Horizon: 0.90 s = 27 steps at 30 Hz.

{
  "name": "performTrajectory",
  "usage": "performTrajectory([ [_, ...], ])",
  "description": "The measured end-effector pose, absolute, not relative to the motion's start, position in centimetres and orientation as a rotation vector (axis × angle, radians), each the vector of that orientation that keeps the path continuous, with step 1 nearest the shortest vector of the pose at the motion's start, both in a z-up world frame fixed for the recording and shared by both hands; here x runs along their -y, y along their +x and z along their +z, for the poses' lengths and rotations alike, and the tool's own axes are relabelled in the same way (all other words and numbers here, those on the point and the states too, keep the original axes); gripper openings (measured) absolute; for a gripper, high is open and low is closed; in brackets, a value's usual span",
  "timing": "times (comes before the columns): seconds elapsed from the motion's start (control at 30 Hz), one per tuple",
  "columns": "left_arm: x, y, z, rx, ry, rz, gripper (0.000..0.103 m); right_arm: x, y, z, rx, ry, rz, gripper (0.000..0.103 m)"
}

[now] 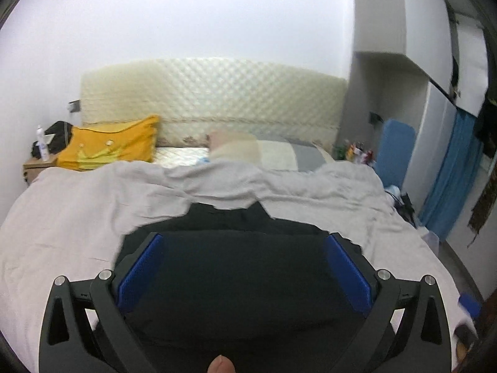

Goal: Fold large clothes

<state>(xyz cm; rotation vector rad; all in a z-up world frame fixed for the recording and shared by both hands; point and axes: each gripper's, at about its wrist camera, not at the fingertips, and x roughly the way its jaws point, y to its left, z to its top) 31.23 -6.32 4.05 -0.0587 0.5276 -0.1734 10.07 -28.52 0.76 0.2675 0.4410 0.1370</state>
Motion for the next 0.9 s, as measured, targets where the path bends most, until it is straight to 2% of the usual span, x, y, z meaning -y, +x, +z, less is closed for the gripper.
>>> performTrajectory([
  [0.1,2.9,32.0,4.3,-0.522,-0.083,-0.148,0.103,27.6,13.2,2.5,-0.429,0.221,0.151,0.103],
  [0.2,0.5,33.7,3.0,-0.559,-0.109,-0.126,0.103,26.7,17.5,2.9,-0.464,0.205,0.168,0.097],
  [0.37,-1.0,37.9,-2.6,-0.646,-0.082,-0.089,0.103,24.6,25.3,0.3,-0.546,0.152,0.198,0.072],
  [0.43,-1.1,39.4,-5.2,-0.679,-0.071,-0.080,0.103,23.7,27.6,-1.8,-0.590,0.120,0.200,0.066],
  [0.57,-1.2,42.5,-11.1,-0.771,-0.010,-0.070,0.103,22.7,31.4,-7.4,-0.685,0.106,0.177,0.066],
  [0.63,-1.4,42.8,-12.7,-0.762,0.002,-0.074,0.103,22.8,32.4,-9.3,-0.713,0.123,0.169,0.066],
  [0.9,-1.1,45.5,-15.8,-0.764,0.019,-0.086,0.103,21.7,34.7,-13.2,-0.687,0.068,0.154,0.068],
])
